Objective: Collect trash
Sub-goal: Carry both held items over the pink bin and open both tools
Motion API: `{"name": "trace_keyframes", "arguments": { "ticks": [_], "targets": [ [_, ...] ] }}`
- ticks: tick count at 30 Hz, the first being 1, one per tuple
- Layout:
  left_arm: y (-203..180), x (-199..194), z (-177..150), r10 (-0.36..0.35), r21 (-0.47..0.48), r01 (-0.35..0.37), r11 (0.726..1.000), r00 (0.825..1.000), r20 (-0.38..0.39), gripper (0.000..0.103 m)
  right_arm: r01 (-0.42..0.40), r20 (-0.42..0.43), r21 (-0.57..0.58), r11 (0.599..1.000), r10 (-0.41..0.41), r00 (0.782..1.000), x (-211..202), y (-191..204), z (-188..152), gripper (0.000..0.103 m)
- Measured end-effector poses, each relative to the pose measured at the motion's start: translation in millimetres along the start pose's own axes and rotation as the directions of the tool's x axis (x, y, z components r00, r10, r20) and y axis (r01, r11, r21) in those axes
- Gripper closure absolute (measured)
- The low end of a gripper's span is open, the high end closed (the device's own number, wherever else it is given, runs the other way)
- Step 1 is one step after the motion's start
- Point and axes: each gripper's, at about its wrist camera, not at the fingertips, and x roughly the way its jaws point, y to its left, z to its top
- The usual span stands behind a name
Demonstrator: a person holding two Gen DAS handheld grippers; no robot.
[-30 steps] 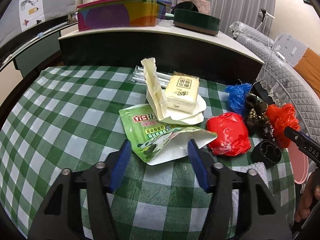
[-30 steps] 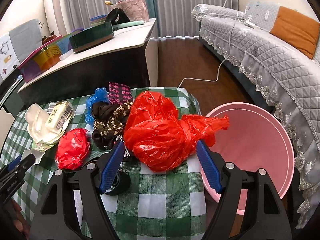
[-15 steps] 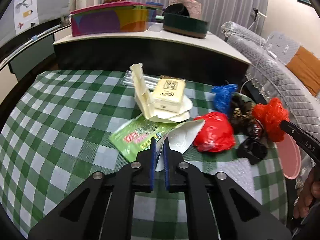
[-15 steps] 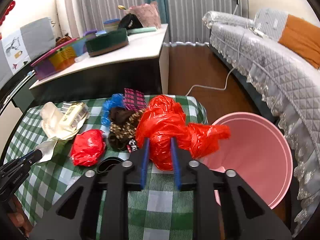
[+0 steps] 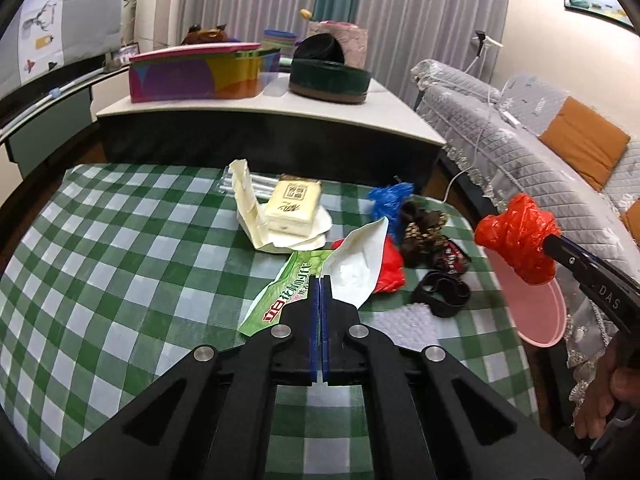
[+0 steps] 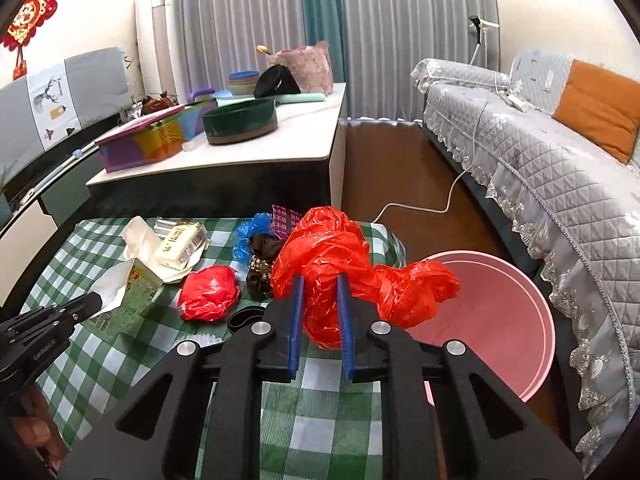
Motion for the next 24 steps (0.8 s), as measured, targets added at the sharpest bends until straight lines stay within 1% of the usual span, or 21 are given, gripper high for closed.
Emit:
{"name": "trace_keyframes", "arguments": {
  "ticks": [7,16,19,21,24],
  "targets": [
    [-13.5,-19.7,7.0,-0.032,0.03,0.031,0.999,0.998,0.045,0.103,0.001,0.044,0.008,1.0,-0.001,0.999,-22.6,-6.1,2.7,0.087],
    [-33.8,-26.7,6.2,-0.059,0.066,0.056,0.996,0.997,0.054,0.103,0.023,0.071,0.034,0.999,-0.025,0.997,-44.6,-21.7,0.6,0.087],
    [-44.1,-28.6,5.9,-0.075,0.079,0.07,0.994,0.996,0.057,0.103,0.037,0.083,0.044,0.998,-0.041,0.996,-54.6,-29.1,0.9,0.09],
    [-51.3,-29.9,5.6,-0.087,0.089,0.081,0.993,0.994,0.061,0.103,0.051,0.092,0.048,0.998,-0.055,0.994,-60.2,-33.9,1.0,0.094],
    [-64.4,-33.2,5.6,-0.11,0.112,0.101,0.989,0.991,0.071,0.103,0.067,0.097,0.06,0.996,-0.073,0.993,-67.1,-45.0,-0.9,0.098]
  ]
}}
